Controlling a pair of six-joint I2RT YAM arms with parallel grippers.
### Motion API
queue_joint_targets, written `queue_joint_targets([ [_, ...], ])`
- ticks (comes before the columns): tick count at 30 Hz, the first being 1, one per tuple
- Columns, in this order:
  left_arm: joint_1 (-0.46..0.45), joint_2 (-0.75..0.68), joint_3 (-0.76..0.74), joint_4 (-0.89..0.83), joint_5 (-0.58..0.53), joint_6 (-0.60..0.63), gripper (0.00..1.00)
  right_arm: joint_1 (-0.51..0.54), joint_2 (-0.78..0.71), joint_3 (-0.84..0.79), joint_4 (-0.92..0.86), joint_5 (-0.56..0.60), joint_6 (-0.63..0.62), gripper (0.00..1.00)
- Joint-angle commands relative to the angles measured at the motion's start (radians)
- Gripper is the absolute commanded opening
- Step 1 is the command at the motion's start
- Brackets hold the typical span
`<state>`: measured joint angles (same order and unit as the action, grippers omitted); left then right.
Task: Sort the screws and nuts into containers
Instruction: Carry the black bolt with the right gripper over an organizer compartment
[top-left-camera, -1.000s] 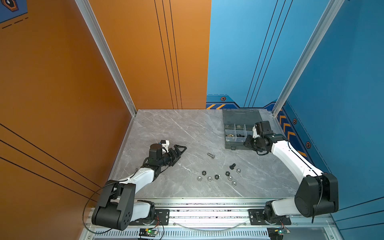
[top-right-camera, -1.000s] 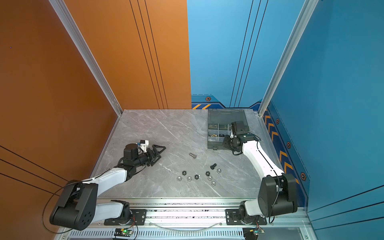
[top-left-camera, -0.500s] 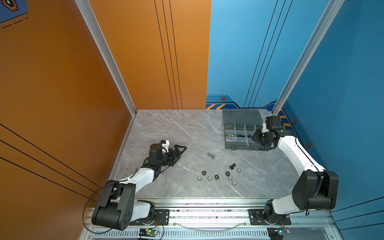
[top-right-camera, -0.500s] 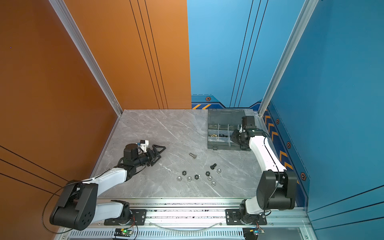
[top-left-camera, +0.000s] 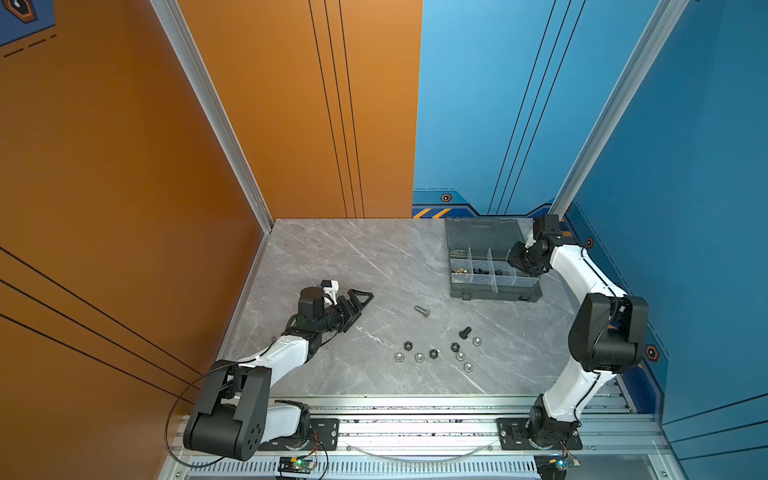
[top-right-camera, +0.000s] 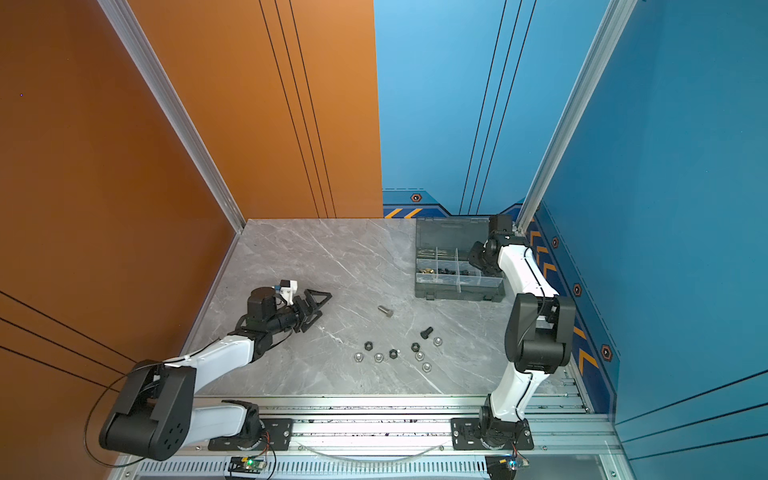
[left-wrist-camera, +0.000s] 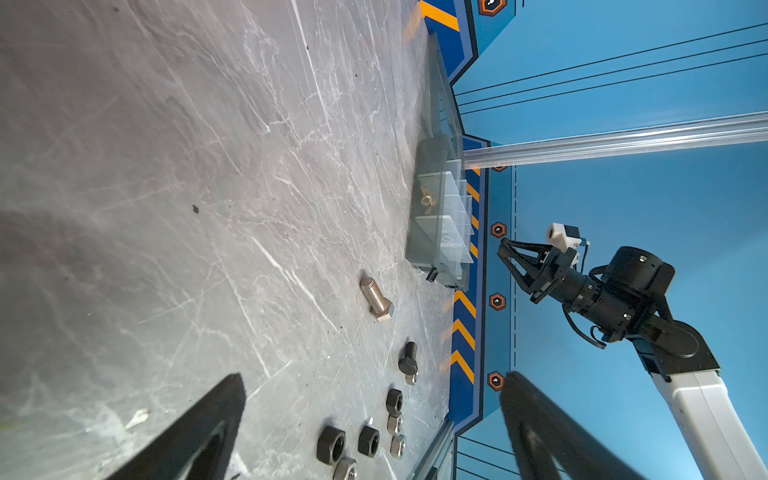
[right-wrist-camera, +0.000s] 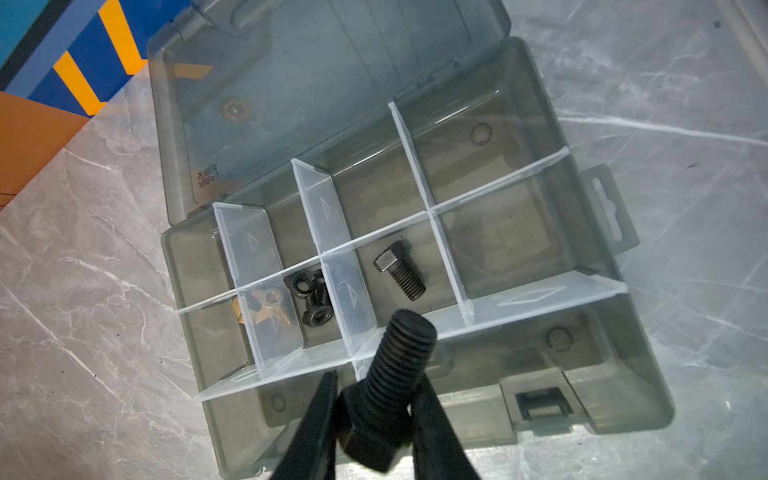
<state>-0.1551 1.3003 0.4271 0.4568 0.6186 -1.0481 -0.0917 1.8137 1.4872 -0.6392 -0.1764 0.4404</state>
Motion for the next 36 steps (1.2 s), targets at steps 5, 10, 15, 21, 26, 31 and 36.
queue_joint_targets([
  [5,0.006,0.006,0.016,0.011,0.005,-0.002,0.98,-0.002,0.087,0.064,-0.014,0.019,-0.019,0.01],
  [10,0.007,-0.001,0.013,0.011,0.005,-0.004,0.98,0.002,0.139,0.099,-0.01,0.021,-0.016,0.01],
  [15,0.007,0.002,0.013,0.011,0.004,-0.004,0.98,0.007,0.178,0.13,-0.016,0.035,-0.018,0.01],
  [21,0.009,0.009,0.023,0.012,0.005,-0.003,0.98,0.007,0.208,0.159,-0.019,0.042,-0.015,0.02],
  [26,0.011,0.024,0.034,0.011,0.007,-0.003,0.98,0.006,0.232,0.178,-0.024,0.04,-0.016,0.02],
  [31,0.011,0.04,0.048,0.011,0.008,0.001,0.98,0.007,0.243,0.182,-0.022,0.038,-0.017,0.02],
  [36,0.011,0.054,0.056,0.011,0.012,0.003,0.98,0.009,0.253,0.182,-0.026,0.037,-0.017,0.05],
])
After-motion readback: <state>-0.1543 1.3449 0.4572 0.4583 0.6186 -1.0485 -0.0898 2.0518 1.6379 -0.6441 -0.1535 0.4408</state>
